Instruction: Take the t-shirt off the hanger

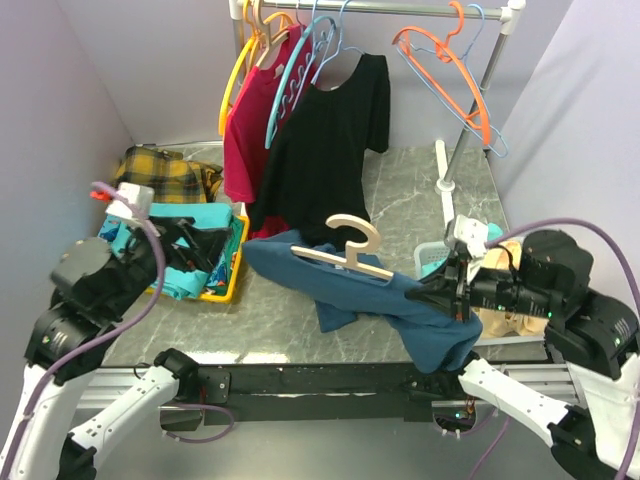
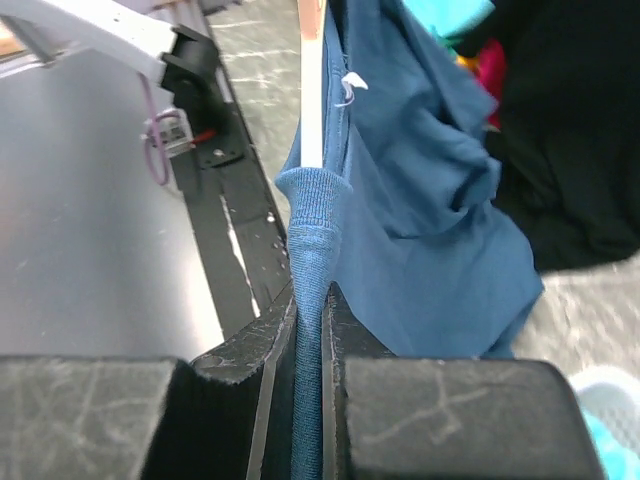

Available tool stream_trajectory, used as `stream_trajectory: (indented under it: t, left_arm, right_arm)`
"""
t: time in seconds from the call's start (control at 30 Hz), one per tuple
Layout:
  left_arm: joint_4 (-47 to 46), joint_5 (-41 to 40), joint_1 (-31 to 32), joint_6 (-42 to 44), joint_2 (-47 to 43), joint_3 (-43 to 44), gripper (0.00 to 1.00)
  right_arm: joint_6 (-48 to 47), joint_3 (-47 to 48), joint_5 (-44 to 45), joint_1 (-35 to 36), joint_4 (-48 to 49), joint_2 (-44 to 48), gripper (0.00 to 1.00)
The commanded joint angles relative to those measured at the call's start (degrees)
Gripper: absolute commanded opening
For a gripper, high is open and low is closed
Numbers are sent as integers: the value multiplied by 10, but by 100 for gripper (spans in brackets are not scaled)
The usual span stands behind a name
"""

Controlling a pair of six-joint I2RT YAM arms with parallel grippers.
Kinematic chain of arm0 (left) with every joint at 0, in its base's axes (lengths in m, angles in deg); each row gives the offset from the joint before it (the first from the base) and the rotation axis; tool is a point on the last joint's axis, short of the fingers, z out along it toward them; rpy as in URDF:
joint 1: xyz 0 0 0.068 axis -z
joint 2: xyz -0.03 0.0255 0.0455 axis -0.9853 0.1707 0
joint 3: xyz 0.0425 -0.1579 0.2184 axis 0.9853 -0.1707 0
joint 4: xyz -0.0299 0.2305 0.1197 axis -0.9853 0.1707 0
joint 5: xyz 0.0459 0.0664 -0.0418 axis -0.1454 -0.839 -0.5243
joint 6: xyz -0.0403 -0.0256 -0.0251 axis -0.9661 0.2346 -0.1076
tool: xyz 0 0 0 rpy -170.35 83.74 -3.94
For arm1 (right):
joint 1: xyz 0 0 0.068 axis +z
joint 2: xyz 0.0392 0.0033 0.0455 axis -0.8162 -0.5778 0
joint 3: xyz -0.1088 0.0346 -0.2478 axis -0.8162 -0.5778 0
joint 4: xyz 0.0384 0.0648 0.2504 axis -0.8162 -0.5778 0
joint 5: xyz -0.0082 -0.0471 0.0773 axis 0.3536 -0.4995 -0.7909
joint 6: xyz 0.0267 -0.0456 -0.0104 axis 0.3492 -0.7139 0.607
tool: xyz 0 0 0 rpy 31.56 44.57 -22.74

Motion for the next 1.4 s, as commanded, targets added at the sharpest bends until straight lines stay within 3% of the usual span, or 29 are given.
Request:
stream_trajectory:
  t: [0.0, 0.1, 0.23, 0.5, 0.7, 1.1, 1.23, 1.37]
  left_arm:
    - [-53, 18, 2, 36, -25, 56, 99]
    - [-68, 79, 2, 58, -24, 66, 99]
    - [-58, 186, 2, 73, -3, 49, 99]
    - [-128, 355, 2, 77, -70, -72, 99]
    - [-127, 401, 2, 82, -80, -106, 99]
    - [-237, 466, 2, 53, -69, -166, 99]
    - [-251, 482, 2, 37, -63, -180, 90]
    - [-237, 450, 1, 43, -66, -183, 68]
  right_arm:
    - [-25, 29, -66, 6, 38, -61, 0]
    - [2, -17, -91, 35, 110, -71, 0]
    - [32, -63, -43, 109, 191, -79, 0]
    - [53, -42, 12, 167, 249, -136, 0]
    - [52, -21, 10, 193, 266, -162, 0]
    - [57, -25, 17, 243, 298, -189, 0]
    - [59, -25, 21, 255, 314, -196, 0]
    - [61, -22, 24, 261, 326, -201, 0]
